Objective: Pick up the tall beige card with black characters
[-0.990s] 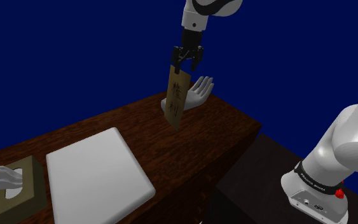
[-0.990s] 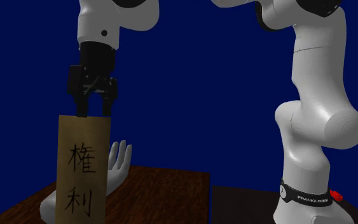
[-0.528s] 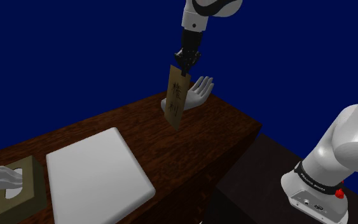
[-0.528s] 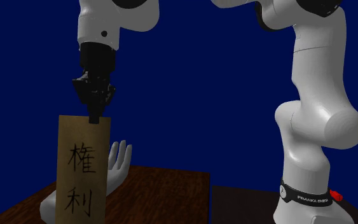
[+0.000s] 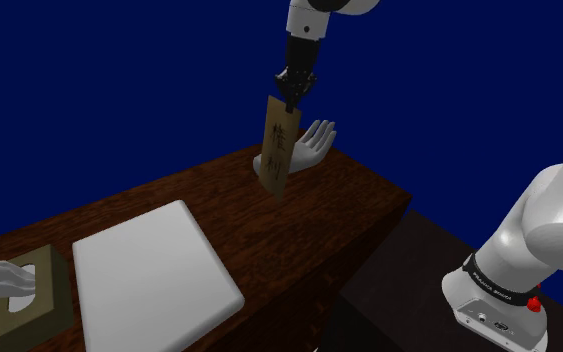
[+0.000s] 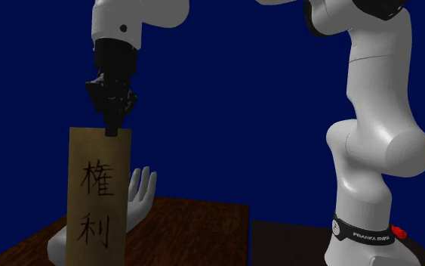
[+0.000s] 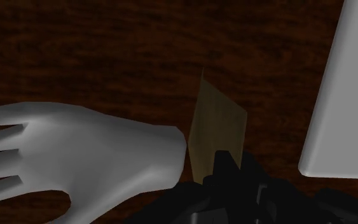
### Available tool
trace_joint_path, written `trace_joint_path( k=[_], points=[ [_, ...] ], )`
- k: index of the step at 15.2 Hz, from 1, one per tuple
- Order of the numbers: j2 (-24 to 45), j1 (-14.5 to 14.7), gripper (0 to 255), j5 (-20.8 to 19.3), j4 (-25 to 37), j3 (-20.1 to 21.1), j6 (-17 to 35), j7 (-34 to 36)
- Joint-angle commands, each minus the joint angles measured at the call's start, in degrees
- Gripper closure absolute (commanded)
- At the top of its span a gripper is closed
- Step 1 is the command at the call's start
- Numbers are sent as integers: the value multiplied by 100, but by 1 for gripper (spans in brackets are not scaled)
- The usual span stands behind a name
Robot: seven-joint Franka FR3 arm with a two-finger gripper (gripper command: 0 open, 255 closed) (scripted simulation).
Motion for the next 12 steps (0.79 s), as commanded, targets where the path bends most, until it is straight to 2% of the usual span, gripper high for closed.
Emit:
trace_joint_path(
  k=[1, 10, 12],
  points=[
    [13, -2, 255, -9, 180, -2, -166, 21],
    [70, -8, 255, -35, 941, -8, -866, 109],
    [72, -8, 255, -35, 955, -8, -878, 110]
  ],
)
